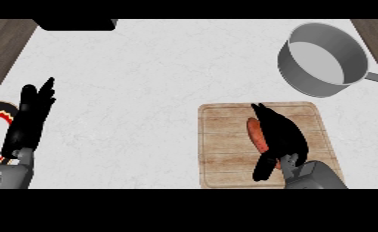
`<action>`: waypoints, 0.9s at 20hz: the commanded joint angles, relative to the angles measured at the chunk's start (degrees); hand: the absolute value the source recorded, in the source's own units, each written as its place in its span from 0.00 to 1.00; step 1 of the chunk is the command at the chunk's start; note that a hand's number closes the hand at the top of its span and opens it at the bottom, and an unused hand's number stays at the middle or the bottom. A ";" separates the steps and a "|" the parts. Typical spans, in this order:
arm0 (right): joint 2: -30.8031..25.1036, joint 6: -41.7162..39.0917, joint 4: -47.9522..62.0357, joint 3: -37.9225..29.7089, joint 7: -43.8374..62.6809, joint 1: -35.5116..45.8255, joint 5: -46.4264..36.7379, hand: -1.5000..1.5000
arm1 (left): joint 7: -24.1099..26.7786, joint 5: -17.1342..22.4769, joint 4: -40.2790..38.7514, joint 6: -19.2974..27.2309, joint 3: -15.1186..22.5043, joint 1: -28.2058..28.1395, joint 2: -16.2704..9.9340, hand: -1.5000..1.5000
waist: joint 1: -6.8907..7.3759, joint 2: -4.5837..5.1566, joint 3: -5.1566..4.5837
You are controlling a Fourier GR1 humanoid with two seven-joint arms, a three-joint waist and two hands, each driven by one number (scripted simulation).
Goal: Pick the sweet potato from the cutting board and place it in the pot
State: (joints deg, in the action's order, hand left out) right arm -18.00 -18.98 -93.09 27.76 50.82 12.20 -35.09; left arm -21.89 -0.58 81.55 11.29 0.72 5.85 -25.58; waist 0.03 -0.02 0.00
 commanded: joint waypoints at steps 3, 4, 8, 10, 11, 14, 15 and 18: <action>0.71 0.31 3.35 -2.68 -5.63 -3.87 -3.64 0.00 | 2.72 -3.07 -1.57 -0.88 -1.75 -0.55 2.74 0.50 | -0.03 0.01 0.00; 0.91 -5.36 -4.75 -3.34 0.21 -3.81 -2.03 0.00 | 2.88 -2.75 -5.45 -2.60 -2.89 2.66 2.54 0.50 | -0.23 -0.01 -0.01; 5.10 0.10 6.53 -2.63 -7.90 -2.51 -5.47 1.00 | 1.33 -2.78 -1.65 -3.84 -5.06 -0.26 1.38 0.50 | 0.11 0.01 0.01; 3.61 0.05 3.70 -4.39 -9.95 -1.64 -7.12 1.00 | 1.17 -3.57 -0.16 -3.48 -4.66 -0.29 3.21 0.50 | 0.04 -0.01 0.00; 2.45 2.99 6.38 -3.17 -13.07 -2.11 -10.03 1.00 | 0.28 -5.47 1.44 -1.59 -2.59 -2.05 4.88 0.50 | 0.13 0.00 0.01; 2.58 3.24 10.21 -4.90 -16.26 2.02 -11.80 1.00 | -2.52 -5.60 2.97 -3.05 -3.09 -0.51 4.39 0.50 | 0.23 0.01 0.02; 1.11 4.14 5.51 -3.25 -15.32 -2.70 -14.14 1.00 | -1.76 -5.14 2.05 -3.59 -4.14 -1.00 4.31 0.50 | 0.00 -0.03 0.01; 4.09 5.18 6.46 -2.45 -15.11 0.51 -17.12 1.00 | 2.72 -5.89 -3.60 -4.15 -5.18 1.30 4.81 0.50 | -0.08 0.03 -0.01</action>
State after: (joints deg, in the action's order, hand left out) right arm -15.13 -15.30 -86.48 24.24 36.64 12.04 -48.39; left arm -21.61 -5.84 81.65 8.05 -3.30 5.54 -21.07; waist 0.02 -0.32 -0.28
